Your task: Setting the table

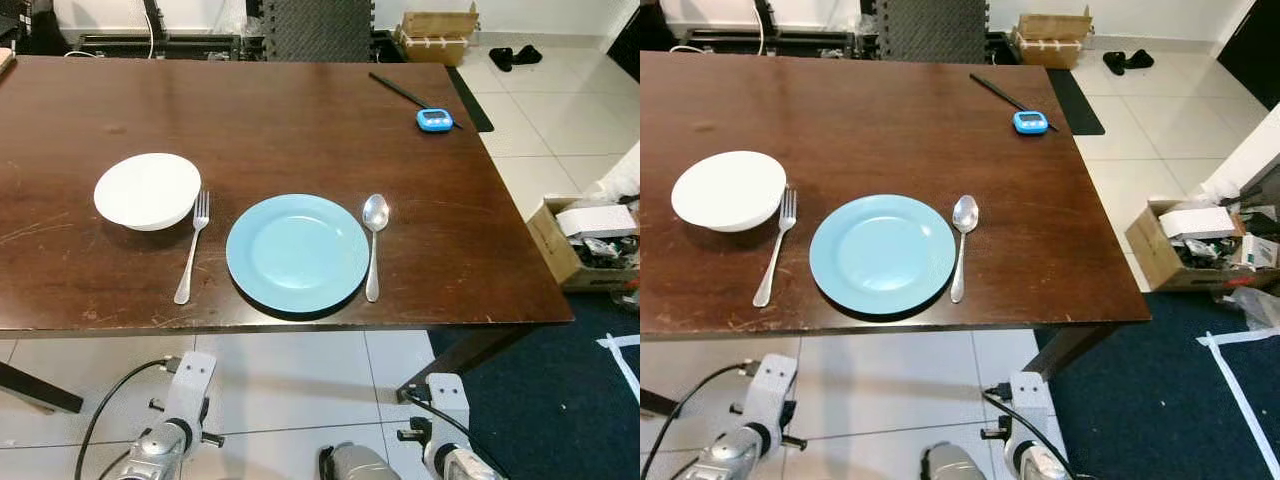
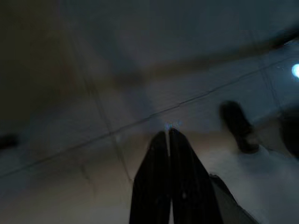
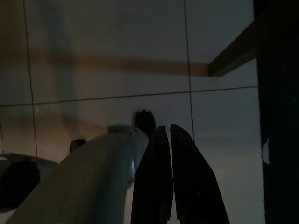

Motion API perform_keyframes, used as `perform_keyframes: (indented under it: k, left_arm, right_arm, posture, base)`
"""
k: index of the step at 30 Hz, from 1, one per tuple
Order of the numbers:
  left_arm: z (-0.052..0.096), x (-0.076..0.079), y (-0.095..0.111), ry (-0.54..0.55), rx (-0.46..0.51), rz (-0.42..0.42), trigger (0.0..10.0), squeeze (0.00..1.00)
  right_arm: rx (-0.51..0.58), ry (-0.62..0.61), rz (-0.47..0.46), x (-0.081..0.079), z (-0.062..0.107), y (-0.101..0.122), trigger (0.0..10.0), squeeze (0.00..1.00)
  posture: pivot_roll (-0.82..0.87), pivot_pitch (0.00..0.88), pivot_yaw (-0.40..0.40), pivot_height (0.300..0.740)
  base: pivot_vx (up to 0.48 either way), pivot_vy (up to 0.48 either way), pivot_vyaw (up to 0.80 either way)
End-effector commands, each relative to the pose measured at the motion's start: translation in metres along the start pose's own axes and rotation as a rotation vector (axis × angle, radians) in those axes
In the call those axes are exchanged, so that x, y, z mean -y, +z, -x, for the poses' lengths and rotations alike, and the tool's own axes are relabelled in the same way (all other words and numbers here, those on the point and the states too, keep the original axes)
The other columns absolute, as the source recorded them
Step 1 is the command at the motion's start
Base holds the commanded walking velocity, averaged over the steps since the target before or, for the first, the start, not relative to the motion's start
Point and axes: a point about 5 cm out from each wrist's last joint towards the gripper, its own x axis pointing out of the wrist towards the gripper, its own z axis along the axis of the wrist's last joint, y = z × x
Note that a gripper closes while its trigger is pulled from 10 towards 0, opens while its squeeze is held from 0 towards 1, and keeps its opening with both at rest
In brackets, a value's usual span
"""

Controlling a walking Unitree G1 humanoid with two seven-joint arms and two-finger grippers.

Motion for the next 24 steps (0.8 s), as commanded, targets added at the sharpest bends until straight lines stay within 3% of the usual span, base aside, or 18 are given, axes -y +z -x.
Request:
perform_keyframes:
  k: [1,2,5,8,12,13,16,18,19,21,23,24]
  left_arm:
    - [0.008,0.003,-0.005,-0.146,-0.004,-0.086,10.0,0.00]
    - [0.015,-0.001,-0.002,-0.223,0.011,-0.159,10.0,0.00]
    - [0.021,-0.004,0.002,-0.273,0.023,-0.216,10.0,0.00]
    - [0.047,-0.015,0.025,-0.480,0.016,-0.318,10.0,0.00]
    - [0.056,-0.015,0.034,-0.534,0.019,-0.325,10.0,0.00]
    - [0.066,-0.016,0.048,-0.584,0.030,-0.330,10.0,0.00]
    - [0.076,-0.016,0.061,-0.627,0.041,-0.334,10.0,0.00]
    - [0.097,-0.012,0.088,-0.729,0.074,-0.338,10.0,0.00]
    - [0.097,-0.012,0.088,-0.729,0.074,-0.338,10.0,0.00]
    - [0.111,-0.006,0.113,-0.809,0.153,-0.303,10.0,0.00]
    - [0.111,-0.006,0.113,-0.809,0.153,-0.303,10.0,0.00]
    - [0.115,-0.003,0.124,-0.824,0.205,-0.290,10.0,0.00]
  right_arm:
    - [-0.028,-0.008,0.000,0.004,0.003,-0.007,10.0,0.00]
    - [-0.030,-0.006,0.004,0.005,0.003,-0.007,10.0,0.00]
    - [-0.031,-0.005,0.007,0.006,0.003,-0.007,10.0,0.00]
    - [-0.035,0.003,0.012,0.004,0.003,-0.008,10.0,0.00]
    - [-0.035,0.005,0.013,0.003,0.003,-0.008,10.0,0.00]
    - [-0.035,0.008,0.012,0.002,0.002,-0.007,10.0,0.00]
    - [-0.034,0.010,0.011,0.001,0.002,-0.007,10.0,0.00]
    - [-0.033,0.014,0.010,0.000,0.001,-0.006,10.0,0.00]
    - [-0.033,0.014,0.010,0.000,0.001,-0.006,10.0,0.00]
    - [-0.032,0.016,0.011,0.000,0.001,-0.005,10.0,0.00]
    - [-0.032,0.016,0.011,0.000,0.001,-0.005,10.0,0.00]
    - [-0.032,0.017,0.011,0.000,0.001,-0.005,10.0,0.00]
  posture:
    - [0.02,0.073,-0.013,0.740]
    - [0.02,0.073,-0.015,0.740]
    - [0.03,0.075,-0.020,0.740]
    - [0.03,0.076,-0.021,0.740]
    - [0.03,0.076,-0.021,0.740]
    - [0.04,0.077,-0.020,0.740]
    - [0.04,0.078,-0.020,0.740]
    - [0.04,0.078,-0.020,0.740]
    - [0.04,0.078,-0.020,0.740]
    - [0.04,0.075,-0.021,0.740]
    - [0.04,0.075,-0.021,0.740]
    - [0.05,0.075,-0.023,0.740]
  base:
    - [0.000,0.000,0.00]
    - [0.000,0.000,0.00]
    - [0.000,0.000,0.00]
    - [0.000,0.000,0.00]
    - [0.000,0.000,0.00]
    - [0.000,0.000,0.00]
    - [0.000,0.000,0.00]
    - [0.000,0.000,0.00]
    - [0.000,0.000,0.00]
    - [0.000,0.000,0.00]
    - [0.000,0.000,0.00]
    - [0.000,0.000,0.00]
